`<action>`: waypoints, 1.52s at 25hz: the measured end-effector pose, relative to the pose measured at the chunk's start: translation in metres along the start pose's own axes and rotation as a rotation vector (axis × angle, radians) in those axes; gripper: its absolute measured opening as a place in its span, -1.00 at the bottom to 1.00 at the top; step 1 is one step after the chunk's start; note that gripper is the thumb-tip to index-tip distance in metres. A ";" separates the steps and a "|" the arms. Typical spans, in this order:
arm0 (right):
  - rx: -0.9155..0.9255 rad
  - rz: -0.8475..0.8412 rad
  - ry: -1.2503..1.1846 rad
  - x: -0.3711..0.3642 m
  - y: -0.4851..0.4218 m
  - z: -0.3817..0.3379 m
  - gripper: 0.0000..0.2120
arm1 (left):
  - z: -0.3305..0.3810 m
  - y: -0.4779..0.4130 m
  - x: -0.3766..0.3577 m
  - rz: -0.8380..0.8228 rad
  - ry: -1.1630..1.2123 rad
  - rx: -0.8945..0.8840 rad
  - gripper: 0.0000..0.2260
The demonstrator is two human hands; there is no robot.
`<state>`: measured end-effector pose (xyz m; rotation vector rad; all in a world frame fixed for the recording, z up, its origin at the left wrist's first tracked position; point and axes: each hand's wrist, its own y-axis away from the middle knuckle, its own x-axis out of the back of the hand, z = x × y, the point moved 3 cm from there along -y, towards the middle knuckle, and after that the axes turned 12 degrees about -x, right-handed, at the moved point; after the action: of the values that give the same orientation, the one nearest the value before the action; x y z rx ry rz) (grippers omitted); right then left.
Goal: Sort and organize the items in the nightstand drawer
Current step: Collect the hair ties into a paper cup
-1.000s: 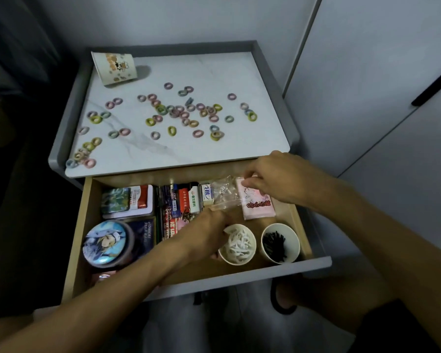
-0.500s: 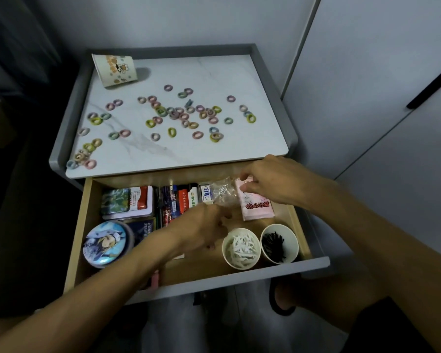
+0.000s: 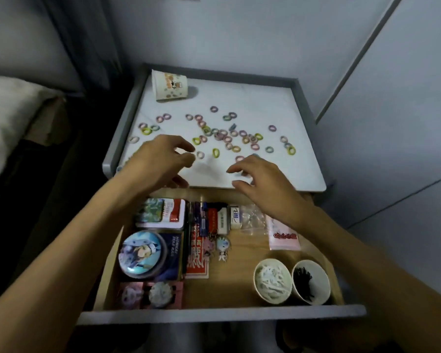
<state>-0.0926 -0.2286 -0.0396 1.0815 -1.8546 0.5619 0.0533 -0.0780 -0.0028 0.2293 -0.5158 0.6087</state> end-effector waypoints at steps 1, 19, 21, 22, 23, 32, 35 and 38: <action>0.023 0.041 -0.038 0.001 -0.017 -0.012 -0.73 | -0.001 -0.001 0.014 0.063 0.031 0.018 -0.79; 0.086 0.192 0.282 -0.045 -0.289 -0.132 -0.29 | -0.049 -0.001 0.112 0.486 0.253 0.125 -0.79; 0.088 0.200 0.132 -0.029 -0.269 -0.139 -0.31 | -0.047 -0.004 0.109 0.520 0.245 0.110 -0.64; 0.092 0.189 0.033 -0.019 -0.250 -0.140 -0.32 | -0.045 -0.006 0.106 0.532 0.255 0.101 -0.57; 0.091 0.167 -0.068 -0.010 -0.226 -0.141 -0.33 | -0.041 -0.007 0.102 0.539 0.291 0.088 -0.50; -0.114 -0.060 -0.639 0.007 -0.026 -0.082 -0.38 | 0.011 -0.003 0.021 0.314 0.505 -0.079 -0.34; -0.128 -0.058 -0.694 0.014 -0.023 -0.074 -0.51 | 0.017 -0.003 0.005 0.276 0.546 -0.104 -0.24; -0.081 -0.052 -0.680 0.015 -0.023 -0.072 -0.55 | 0.018 -0.006 -0.003 0.267 0.485 -0.078 -0.15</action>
<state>-0.0424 -0.1946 0.0079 1.3693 -2.3885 0.0754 0.0474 -0.0905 0.0110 -0.0658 -0.0986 0.8718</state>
